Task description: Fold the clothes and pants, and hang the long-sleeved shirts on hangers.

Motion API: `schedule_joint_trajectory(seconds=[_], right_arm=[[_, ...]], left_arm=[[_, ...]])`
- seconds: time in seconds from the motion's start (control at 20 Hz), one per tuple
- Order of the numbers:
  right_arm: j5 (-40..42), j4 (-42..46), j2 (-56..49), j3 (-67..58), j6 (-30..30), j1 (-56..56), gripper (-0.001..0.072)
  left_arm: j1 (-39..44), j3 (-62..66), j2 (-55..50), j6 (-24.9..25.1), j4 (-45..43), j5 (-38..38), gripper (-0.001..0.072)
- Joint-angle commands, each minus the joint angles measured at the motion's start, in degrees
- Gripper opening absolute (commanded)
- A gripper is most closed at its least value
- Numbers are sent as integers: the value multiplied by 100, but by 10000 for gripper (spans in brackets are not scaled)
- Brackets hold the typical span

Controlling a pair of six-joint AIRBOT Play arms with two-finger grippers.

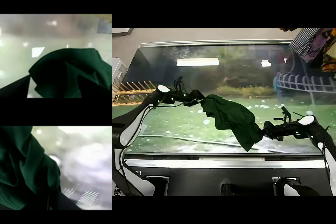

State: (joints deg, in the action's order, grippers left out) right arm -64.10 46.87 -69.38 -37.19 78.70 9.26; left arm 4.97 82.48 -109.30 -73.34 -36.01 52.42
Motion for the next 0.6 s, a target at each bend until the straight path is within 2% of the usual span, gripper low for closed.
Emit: schedule_joint_trajectory(seconds=[0.0,0.1,0.15,0.2,0.25,0.55], right_arm=[[-4,-35,4,2,-2,-4,32],[0,-35,4,2,-2,-4,32],[2,-35,4,2,-2,-4,32],[2,-35,4,2,-2,-4,32],[4,-37,4,2,-2,-4,32],[369,-22,442,-96,-96,-4,30]], left_arm=[[68,-4,-157,-76,133,-118,647],[120,-7,-221,-81,229,-195,536],[131,-7,-225,-79,251,-258,365],[122,-4,-219,-76,295,-297,133],[94,4,-212,-76,337,-310,22],[-184,734,-181,-76,343,57,19]])
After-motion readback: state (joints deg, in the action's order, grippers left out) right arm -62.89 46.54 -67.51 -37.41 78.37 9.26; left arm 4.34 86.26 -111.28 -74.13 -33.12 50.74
